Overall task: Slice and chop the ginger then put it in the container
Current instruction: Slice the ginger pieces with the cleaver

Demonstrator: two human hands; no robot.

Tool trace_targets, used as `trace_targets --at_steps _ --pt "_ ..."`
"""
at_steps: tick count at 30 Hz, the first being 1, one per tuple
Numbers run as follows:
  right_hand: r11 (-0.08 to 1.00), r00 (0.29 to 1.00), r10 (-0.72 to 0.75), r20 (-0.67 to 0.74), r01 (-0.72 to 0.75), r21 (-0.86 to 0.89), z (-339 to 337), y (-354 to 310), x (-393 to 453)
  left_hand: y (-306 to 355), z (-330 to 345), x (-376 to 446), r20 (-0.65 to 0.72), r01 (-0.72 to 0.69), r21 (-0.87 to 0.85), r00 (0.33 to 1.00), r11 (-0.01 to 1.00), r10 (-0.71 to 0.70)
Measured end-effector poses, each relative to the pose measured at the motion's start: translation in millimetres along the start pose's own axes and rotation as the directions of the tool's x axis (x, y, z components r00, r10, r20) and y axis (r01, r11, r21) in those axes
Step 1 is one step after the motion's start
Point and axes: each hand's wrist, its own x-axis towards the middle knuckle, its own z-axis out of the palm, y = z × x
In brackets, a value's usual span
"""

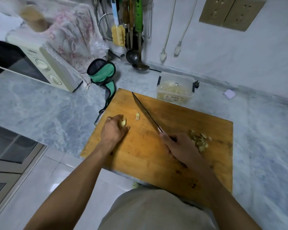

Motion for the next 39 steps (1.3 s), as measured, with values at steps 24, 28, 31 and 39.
trace_targets --at_steps 24,28,31,39 --pt "0.988 0.974 0.144 0.174 -0.150 0.020 -20 43 -25 47 79 -92 -0.157 0.182 -0.519 0.940 0.835 -0.303" --pt "0.989 0.963 0.135 0.233 -0.147 0.032 -19 53 -26 53 78 -94 -0.078 0.227 -0.634 0.932 0.740 -0.354" --pt "0.991 0.958 0.125 0.258 -0.134 0.017 -18 61 -25 60 82 -97 -0.022 0.274 -0.725 0.908 0.632 -0.419" --pt "0.990 0.953 0.102 0.285 -0.125 0.064 -26 71 -23 72 79 -118 -0.291 0.169 -0.446 0.901 0.879 -0.321"
